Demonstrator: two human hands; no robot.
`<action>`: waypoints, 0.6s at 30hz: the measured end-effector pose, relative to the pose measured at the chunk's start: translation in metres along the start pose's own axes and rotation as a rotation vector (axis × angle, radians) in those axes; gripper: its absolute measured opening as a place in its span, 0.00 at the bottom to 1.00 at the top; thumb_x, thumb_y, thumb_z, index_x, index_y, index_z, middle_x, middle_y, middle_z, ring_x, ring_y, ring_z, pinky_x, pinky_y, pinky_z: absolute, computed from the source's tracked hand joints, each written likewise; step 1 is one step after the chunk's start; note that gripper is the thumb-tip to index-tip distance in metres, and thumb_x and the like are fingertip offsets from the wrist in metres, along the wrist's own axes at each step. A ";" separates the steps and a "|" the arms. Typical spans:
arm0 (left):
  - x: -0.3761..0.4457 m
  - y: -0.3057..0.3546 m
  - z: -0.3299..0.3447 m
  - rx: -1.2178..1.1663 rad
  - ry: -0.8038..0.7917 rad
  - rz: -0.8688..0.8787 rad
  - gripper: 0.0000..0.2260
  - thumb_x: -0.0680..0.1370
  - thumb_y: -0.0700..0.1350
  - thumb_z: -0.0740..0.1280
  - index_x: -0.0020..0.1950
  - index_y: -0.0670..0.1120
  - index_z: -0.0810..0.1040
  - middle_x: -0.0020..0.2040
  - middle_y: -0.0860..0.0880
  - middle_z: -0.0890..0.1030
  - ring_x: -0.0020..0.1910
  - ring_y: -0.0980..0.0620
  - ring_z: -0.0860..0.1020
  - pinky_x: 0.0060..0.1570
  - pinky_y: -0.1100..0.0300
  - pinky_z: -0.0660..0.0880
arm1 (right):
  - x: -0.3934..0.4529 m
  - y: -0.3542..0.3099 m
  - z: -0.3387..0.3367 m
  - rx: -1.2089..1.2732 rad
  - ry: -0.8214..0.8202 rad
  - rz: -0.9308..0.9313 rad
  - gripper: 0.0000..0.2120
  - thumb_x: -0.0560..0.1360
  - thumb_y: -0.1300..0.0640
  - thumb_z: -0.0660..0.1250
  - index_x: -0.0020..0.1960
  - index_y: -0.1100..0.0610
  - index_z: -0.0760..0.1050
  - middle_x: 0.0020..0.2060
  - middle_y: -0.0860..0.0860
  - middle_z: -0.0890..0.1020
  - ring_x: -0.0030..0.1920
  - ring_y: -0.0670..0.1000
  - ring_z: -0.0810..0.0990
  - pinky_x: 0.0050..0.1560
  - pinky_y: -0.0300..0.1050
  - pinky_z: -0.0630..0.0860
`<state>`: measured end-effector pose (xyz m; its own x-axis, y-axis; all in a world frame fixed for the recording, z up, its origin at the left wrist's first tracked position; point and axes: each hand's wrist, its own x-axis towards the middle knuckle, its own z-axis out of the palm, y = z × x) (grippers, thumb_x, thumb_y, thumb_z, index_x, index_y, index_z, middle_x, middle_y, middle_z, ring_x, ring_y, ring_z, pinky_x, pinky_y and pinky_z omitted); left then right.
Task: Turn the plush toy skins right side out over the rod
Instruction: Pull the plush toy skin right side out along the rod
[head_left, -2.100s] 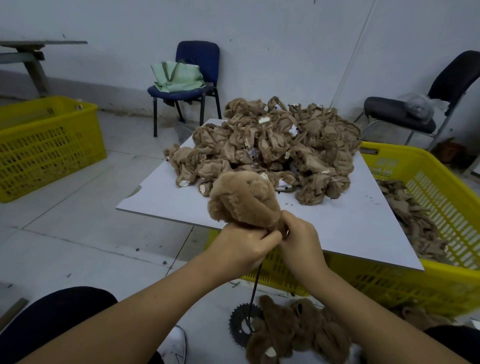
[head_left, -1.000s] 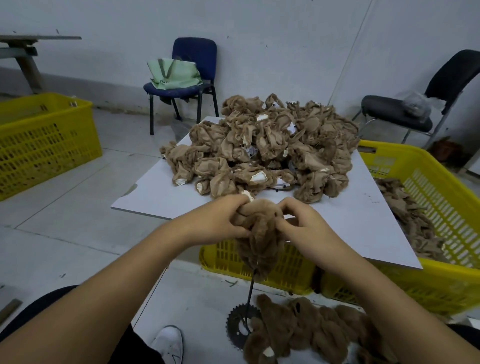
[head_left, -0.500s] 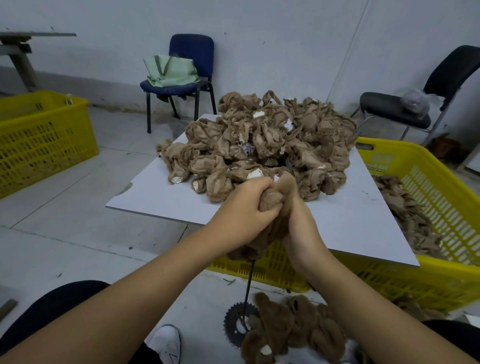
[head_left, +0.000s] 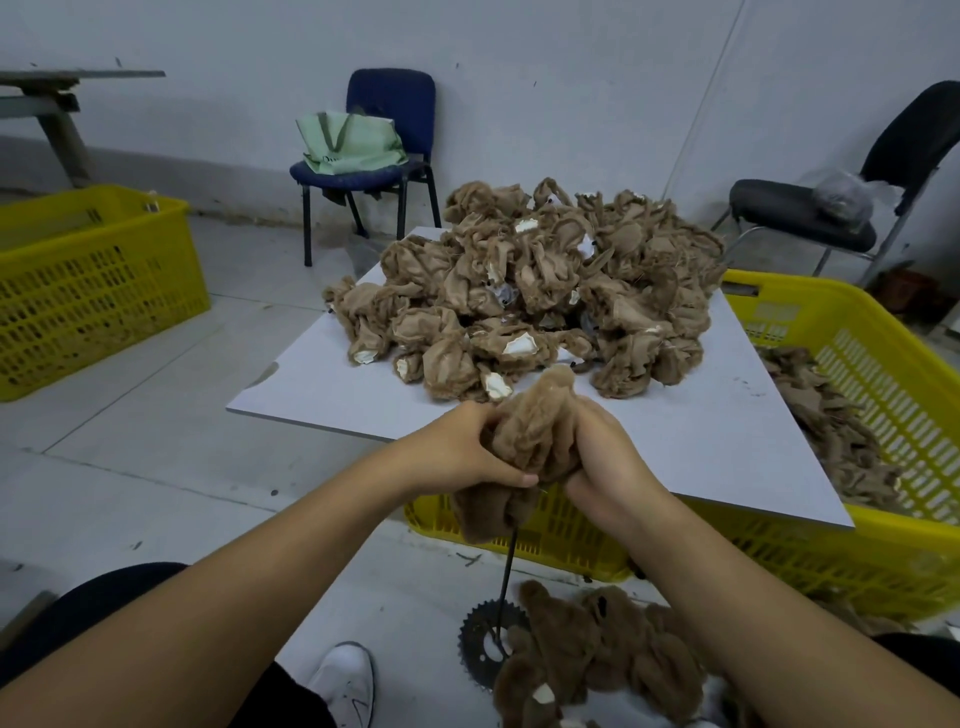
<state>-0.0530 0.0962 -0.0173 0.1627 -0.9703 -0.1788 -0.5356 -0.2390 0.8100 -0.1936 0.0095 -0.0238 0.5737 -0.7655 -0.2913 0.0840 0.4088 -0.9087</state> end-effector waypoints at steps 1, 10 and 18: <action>0.000 -0.001 0.002 0.022 0.049 0.019 0.21 0.70 0.50 0.80 0.61 0.49 0.81 0.51 0.58 0.83 0.50 0.62 0.80 0.52 0.63 0.80 | -0.001 -0.002 0.002 -0.036 0.008 -0.008 0.17 0.84 0.54 0.58 0.67 0.63 0.73 0.59 0.63 0.81 0.60 0.61 0.81 0.64 0.61 0.76; -0.021 0.028 0.029 0.424 0.638 0.206 0.16 0.69 0.63 0.70 0.43 0.54 0.71 0.44 0.55 0.75 0.46 0.52 0.74 0.40 0.54 0.72 | -0.040 0.002 0.008 -0.160 0.129 -0.312 0.26 0.78 0.30 0.53 0.54 0.45 0.81 0.44 0.39 0.86 0.45 0.36 0.83 0.46 0.36 0.78; -0.025 0.026 0.037 -0.031 0.334 0.222 0.21 0.68 0.63 0.71 0.51 0.55 0.65 0.45 0.53 0.79 0.41 0.58 0.79 0.41 0.48 0.80 | -0.045 0.006 0.006 -0.074 0.098 -0.405 0.18 0.76 0.51 0.72 0.65 0.53 0.77 0.52 0.48 0.86 0.53 0.47 0.85 0.52 0.41 0.82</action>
<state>-0.1010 0.1127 -0.0125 0.3093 -0.9318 0.1901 -0.5634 -0.0185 0.8260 -0.2140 0.0488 -0.0147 0.4255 -0.9022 0.0702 0.2257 0.0307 -0.9737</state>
